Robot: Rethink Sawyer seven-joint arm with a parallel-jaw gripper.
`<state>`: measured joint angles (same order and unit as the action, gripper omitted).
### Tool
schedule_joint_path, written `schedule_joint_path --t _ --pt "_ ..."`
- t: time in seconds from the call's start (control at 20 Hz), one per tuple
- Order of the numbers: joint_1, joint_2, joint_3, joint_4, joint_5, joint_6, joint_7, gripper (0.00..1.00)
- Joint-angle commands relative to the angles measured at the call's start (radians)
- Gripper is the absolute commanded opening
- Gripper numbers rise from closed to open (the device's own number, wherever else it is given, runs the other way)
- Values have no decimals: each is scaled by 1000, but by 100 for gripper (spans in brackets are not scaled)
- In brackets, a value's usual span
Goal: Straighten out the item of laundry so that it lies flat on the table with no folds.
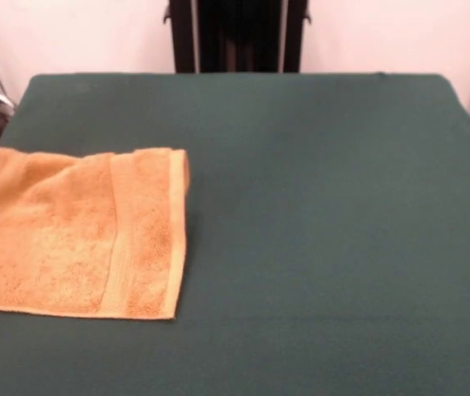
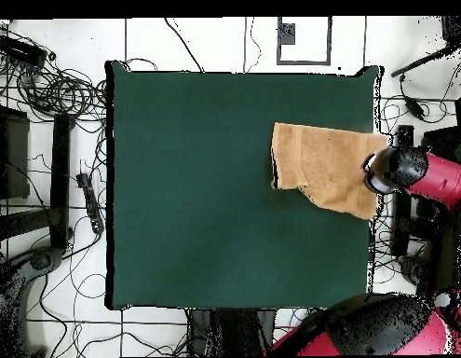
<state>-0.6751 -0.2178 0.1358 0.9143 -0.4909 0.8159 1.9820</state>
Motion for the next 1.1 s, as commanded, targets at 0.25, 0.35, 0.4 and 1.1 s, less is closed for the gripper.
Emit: schedule_joint_path --t 0.25,0.35,0.4,1.1 --pt "-14 128 183 -60 -93 -300 -258 0" --pt "-17 170 215 -125 -92 -280 -292 0" --pt "-12 191 222 -165 -90 -238 -309 0" --pt "22 247 227 -234 -44 -66 -275 100"
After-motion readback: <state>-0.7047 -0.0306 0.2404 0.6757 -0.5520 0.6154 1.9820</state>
